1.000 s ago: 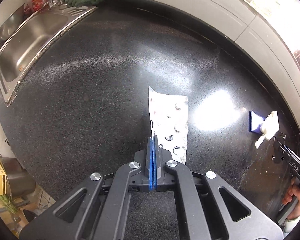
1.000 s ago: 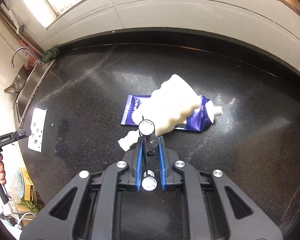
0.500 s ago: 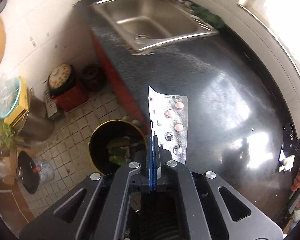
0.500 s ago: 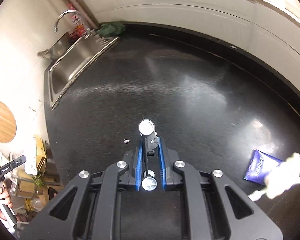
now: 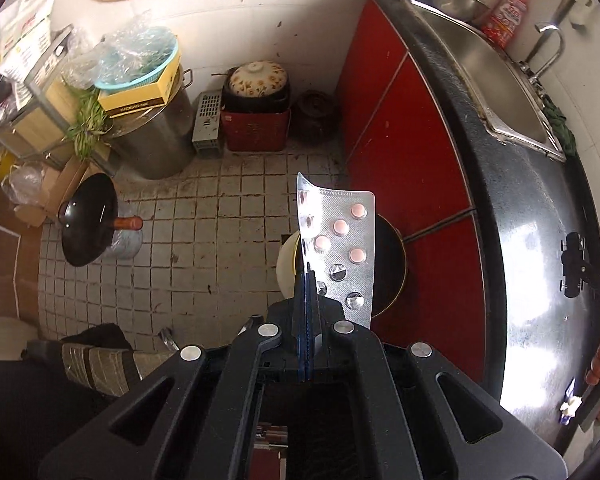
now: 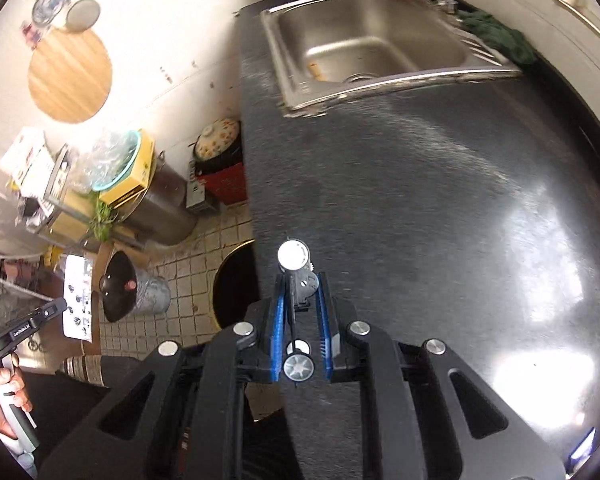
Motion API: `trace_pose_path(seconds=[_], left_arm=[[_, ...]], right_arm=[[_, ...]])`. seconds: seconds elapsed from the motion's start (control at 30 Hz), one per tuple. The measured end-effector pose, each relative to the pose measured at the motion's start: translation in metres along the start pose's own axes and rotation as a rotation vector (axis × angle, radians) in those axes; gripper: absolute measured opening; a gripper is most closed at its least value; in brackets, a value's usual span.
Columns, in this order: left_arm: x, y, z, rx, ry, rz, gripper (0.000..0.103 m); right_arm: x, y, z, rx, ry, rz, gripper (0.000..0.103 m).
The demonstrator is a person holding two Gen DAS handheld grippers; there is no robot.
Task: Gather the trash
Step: 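Carry blister pack and toy car over the trash bin and open both tools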
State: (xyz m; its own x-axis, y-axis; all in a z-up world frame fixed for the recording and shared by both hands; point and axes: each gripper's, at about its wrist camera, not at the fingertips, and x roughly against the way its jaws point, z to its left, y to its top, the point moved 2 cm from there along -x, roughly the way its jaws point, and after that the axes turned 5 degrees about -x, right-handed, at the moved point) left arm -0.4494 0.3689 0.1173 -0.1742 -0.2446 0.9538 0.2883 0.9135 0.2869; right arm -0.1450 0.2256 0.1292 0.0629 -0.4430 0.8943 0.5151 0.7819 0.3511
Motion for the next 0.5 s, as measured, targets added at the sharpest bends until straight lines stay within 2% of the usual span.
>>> trace_pose_path(seconds=[0.17,0.33,0.5], left_arm=[[-0.003,-0.012,0.008,0.039,-0.009,0.014,0.0],[-0.005,-0.014,0.008,0.054,-0.022,0.015,0.0],[-0.012,-0.011,0.001,0.048,-0.033,0.03,0.0]], right_arm=[[-0.034,0.0,0.059,0.105,0.029,0.082,0.015],[-0.056,0.0,0.087,0.135,0.051,0.154,0.015],[-0.056,0.003,0.099,0.165,0.064,0.155,0.015]])
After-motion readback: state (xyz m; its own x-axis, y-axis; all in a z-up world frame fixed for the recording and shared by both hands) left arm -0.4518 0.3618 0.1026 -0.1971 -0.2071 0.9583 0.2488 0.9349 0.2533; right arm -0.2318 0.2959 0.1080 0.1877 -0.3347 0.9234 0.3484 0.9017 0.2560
